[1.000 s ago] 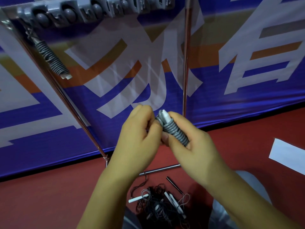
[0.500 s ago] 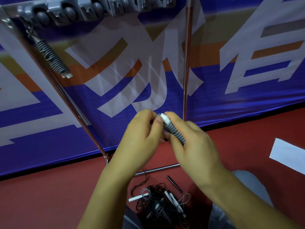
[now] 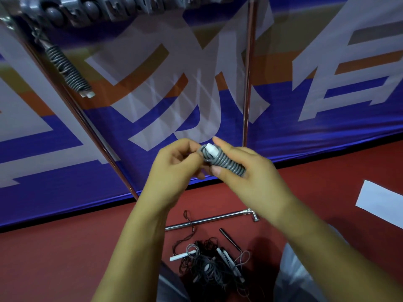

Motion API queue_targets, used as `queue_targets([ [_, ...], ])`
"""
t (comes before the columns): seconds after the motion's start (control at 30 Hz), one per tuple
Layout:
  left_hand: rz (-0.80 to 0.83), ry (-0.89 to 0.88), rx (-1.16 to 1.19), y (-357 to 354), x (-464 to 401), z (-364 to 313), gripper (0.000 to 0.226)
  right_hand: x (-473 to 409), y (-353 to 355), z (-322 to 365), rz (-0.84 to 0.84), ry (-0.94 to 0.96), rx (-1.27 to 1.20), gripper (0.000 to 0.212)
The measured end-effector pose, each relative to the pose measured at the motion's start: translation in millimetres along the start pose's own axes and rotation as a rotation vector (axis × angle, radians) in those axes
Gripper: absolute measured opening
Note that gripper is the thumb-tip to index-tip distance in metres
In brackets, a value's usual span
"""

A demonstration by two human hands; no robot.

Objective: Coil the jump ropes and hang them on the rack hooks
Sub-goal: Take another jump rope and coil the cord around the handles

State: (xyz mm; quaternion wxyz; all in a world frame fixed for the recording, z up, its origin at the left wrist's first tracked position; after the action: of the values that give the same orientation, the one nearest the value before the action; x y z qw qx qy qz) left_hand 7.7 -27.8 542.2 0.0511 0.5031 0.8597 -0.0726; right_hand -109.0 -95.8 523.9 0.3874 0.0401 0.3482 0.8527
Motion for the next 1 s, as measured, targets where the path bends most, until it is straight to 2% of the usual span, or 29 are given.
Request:
queue_targets([
  [0.13, 0.051, 0.062, 0.238, -3.3, -2.5, 10.0, 0.008, -4.6, 3.5, -2.0, 0.072, 0.000, -0.203, 0.046],
  [0.27, 0.047, 0.103, 0.223, -6.7, -4.1, 13.3, 0.006, 0.3, 2.3, -6.6, -0.023, -0.012, -0.283, 0.036],
  [0.33, 0.056, 0.102, 0.172, -7.1, -3.1, 13.8, 0.005, 1.5, 3.5, -9.0, -0.062, -0.013, -0.260, 0.036],
  [0.53, 0.050, 0.008, -0.020, -3.3, -1.9, 2.7, 0.021, 1.9, 10.3, -7.5, -0.096, 0.007, -0.114, 0.040],
  [0.67, -0.059, 0.035, 0.030, 3.0, -1.7, 2.4, 0.016, 2.5, 10.3, -4.5, -0.109, 0.021, -0.008, 0.046],
  [1.0, -0.151, -0.013, 0.058, 2.9, -1.8, 3.7, 0.014, 0.2, 14.1, -3.3, -0.141, 0.026, 0.052, 0.048],
])
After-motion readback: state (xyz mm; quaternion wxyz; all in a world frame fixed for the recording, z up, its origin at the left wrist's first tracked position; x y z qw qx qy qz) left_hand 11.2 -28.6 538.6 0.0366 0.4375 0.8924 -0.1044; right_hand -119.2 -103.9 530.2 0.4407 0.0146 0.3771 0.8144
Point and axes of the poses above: each hand's wrist, its own x-axis away from the middle knuckle, its own y-axis out of the back of the hand, z = x × y, the point moved 8 cm from there along -x, towards the middle knuckle, and after that the axes turned 12 degrees about x, right-handed, at the moved point
